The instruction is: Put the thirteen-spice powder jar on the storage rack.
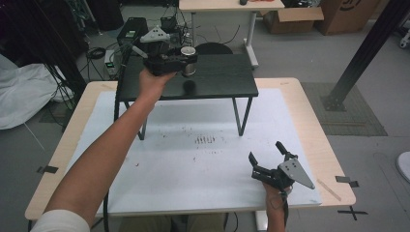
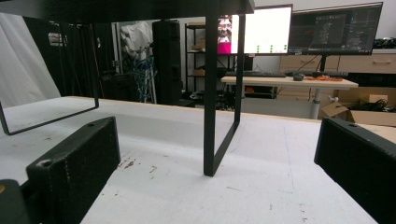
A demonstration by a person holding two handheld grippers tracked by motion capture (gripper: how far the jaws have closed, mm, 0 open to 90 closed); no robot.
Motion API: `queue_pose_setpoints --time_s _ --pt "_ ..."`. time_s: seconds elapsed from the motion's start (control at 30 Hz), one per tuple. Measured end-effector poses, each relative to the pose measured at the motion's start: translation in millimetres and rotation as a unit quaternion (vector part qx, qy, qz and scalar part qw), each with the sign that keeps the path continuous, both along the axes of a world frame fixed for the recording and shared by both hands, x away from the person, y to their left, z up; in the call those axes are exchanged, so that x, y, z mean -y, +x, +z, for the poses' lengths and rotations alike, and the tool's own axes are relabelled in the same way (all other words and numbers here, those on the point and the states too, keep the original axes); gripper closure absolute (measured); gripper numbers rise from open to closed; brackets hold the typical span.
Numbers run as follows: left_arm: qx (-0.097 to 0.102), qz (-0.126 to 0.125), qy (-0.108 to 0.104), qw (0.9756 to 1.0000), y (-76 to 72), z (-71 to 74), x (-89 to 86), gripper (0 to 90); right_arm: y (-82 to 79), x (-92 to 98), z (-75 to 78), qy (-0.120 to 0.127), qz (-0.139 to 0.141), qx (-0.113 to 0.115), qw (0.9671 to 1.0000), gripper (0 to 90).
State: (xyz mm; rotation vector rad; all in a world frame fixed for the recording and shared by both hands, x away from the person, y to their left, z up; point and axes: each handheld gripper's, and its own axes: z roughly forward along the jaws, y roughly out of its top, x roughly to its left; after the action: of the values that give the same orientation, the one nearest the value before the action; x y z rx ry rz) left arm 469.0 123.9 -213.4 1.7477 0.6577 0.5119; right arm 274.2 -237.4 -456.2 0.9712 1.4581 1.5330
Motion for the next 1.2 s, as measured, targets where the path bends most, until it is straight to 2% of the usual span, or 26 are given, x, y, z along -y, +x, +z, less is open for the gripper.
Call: queue_pose_setpoints --time_s 0.3,0.67,0.8,0.87,0.93,1.2 --pt "-0.030 0.004 0.023 0.9993 6.7 -8.3 4.7 48.7 0.1 0.0 0.0 0.001 0.000 -0.002 1.0000 0.0" --pt "-0.034 0.002 0.022 0.9992 7.5 -10.1 5.0 48.6 0.1 0.0 0.1 0.000 0.000 -0.002 1.0000 0.1" --pt "-0.039 0.000 0.018 0.9991 7.7 -10.4 2.8 47.6 0.1 0.1 0.1 0.000 0.000 -0.003 1.0000 0.1" --pt "-0.041 0.003 0.013 0.9991 7.6 -10.5 1.9 40.5 0.1 0.0 0.1 0.000 0.000 -0.002 1.0000 0.1" --pt "-0.044 0.006 0.006 0.9990 7.2 -10.5 0.3 38.0 0.1 0.1 0.1 -0.001 0.000 -0.003 1.0000 0.1" --pt "-0.030 0.010 -0.022 0.9993 -0.4 -9.1 -9.7 28.1 0.3 -0.2 0.1 -0.001 0.000 -0.003 1.0000 0.1"
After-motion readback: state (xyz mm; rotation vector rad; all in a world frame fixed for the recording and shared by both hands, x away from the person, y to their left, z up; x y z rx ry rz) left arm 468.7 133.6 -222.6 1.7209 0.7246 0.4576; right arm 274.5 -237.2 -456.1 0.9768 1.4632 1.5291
